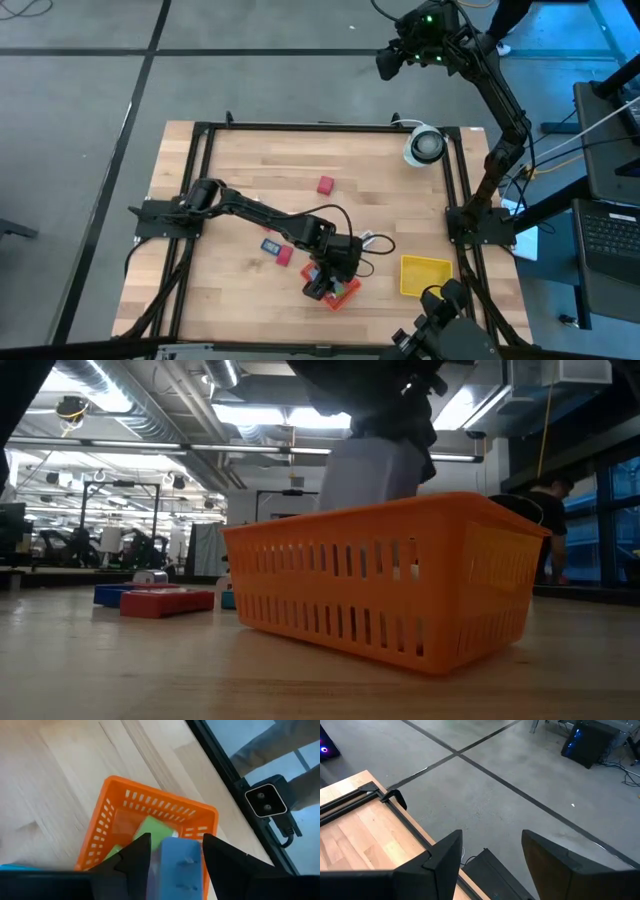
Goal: Pick & Place Office items
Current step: Put the violet charger adapter into the orange bin
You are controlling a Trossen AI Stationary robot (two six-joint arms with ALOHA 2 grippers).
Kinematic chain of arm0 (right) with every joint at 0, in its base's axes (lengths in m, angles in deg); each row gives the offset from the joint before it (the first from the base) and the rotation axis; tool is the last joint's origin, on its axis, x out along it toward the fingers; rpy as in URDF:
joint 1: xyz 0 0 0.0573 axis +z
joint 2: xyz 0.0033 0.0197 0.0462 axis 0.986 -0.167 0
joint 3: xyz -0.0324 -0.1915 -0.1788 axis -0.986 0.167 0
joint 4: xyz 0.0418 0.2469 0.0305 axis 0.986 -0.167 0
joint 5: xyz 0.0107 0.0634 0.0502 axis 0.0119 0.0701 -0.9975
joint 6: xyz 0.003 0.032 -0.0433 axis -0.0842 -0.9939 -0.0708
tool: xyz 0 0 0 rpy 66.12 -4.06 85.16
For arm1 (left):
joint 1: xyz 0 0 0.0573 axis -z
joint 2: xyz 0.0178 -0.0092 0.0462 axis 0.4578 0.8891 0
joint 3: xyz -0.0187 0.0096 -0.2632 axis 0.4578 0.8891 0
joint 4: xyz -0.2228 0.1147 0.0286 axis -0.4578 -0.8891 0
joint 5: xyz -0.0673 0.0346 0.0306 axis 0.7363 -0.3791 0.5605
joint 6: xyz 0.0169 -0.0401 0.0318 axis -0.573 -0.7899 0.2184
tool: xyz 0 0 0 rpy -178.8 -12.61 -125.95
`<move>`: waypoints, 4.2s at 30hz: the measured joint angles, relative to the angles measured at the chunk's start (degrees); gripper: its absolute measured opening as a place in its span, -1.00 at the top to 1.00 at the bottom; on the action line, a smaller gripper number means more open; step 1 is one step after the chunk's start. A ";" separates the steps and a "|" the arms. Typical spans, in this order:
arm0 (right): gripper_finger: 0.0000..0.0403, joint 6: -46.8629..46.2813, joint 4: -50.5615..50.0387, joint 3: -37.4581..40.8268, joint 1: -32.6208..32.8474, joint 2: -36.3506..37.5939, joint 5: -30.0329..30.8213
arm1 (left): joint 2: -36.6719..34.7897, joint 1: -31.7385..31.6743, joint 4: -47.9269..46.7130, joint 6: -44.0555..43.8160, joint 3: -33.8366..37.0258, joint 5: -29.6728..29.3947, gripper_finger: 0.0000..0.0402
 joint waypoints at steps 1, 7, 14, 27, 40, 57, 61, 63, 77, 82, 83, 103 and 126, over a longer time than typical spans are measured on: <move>-0.05 0.01 0.00 0.00 0.00 0.00 0.01 | 0.00 0.00 0.41 0.03 0.00 -0.03 0.13; -0.05 0.03 0.00 0.00 0.00 0.00 -0.35 | -0.12 -0.69 0.97 0.19 0.00 -2.53 0.15; -0.05 -0.01 0.00 0.00 0.00 0.00 -0.36 | -0.31 -3.31 2.57 -0.36 -0.28 -9.75 0.16; -0.05 -4.20 4.57 -0.58 0.39 0.02 -6.20 | -2.14 -10.84 -7.30 -0.45 -7.46 -28.55 0.16; -0.04 -7.65 4.76 -1.22 0.39 0.11 -9.59 | -2.19 -32.90 -13.73 -0.53 -8.00 -28.63 0.06; -0.04 -5.11 4.55 -1.22 0.35 0.09 -10.83 | -1.25 -25.38 -28.78 12.82 4.69 -24.88 -0.11; -0.04 -4.48 4.55 -1.22 0.35 0.07 -11.35 | -1.97 -22.37 -26.99 13.17 11.10 -25.51 -0.12; -0.04 -4.44 4.55 -1.22 0.33 0.07 -12.16 | -2.86 -21.07 -26.37 14.04 13.47 -25.45 -0.12; -0.04 -5.62 4.59 -1.25 0.61 0.04 -12.47 | -13.48 -18.79 -25.07 13.06 17.04 -26.50 -0.15; -0.04 -6.22 4.63 -1.25 0.66 0.04 -13.11 | -17.35 -16.36 -25.95 24.44 17.00 -23.92 -0.15; -0.04 -6.25 4.63 -1.25 0.65 0.03 -13.57 | -17.75 -15.83 -25.85 26.57 17.00 -24.00 -0.15; -0.04 -10.37 4.13 -1.27 2.67 0.00 -13.94 | -21.05 -11.09 -19.95 23.04 35.52 -24.68 -0.15; -0.05 -8.75 4.13 -1.27 2.67 0.00 -12.32 | -27.52 -25.84 -23.87 -2.94 35.37 -26.24 -0.15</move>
